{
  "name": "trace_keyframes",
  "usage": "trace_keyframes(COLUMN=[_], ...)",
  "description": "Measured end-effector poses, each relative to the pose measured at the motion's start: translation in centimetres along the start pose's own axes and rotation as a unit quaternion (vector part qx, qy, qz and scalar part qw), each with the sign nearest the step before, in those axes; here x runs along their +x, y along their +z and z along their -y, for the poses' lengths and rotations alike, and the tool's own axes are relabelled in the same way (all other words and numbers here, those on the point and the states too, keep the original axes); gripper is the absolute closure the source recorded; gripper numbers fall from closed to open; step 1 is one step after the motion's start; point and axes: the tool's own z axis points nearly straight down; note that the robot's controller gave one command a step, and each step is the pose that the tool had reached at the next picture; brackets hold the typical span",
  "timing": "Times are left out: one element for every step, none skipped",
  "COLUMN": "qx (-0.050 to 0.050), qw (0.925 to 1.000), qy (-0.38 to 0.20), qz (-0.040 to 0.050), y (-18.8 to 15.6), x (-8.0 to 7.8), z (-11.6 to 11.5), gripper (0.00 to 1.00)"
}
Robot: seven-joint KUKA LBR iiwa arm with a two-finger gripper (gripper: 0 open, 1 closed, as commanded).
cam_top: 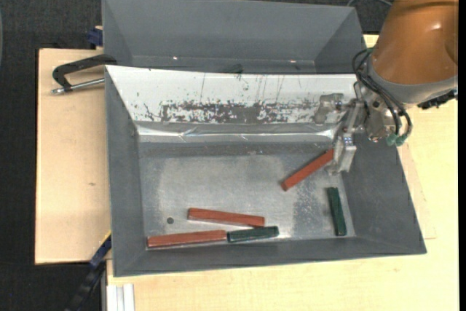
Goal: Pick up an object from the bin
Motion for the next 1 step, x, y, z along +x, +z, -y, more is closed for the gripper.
trace_keyframes(qx=[0.000], qw=[1.0000], qy=[0.000], qz=[0.0000], y=[0.00], x=[0.00], z=[0.00], gripper=[0.00])
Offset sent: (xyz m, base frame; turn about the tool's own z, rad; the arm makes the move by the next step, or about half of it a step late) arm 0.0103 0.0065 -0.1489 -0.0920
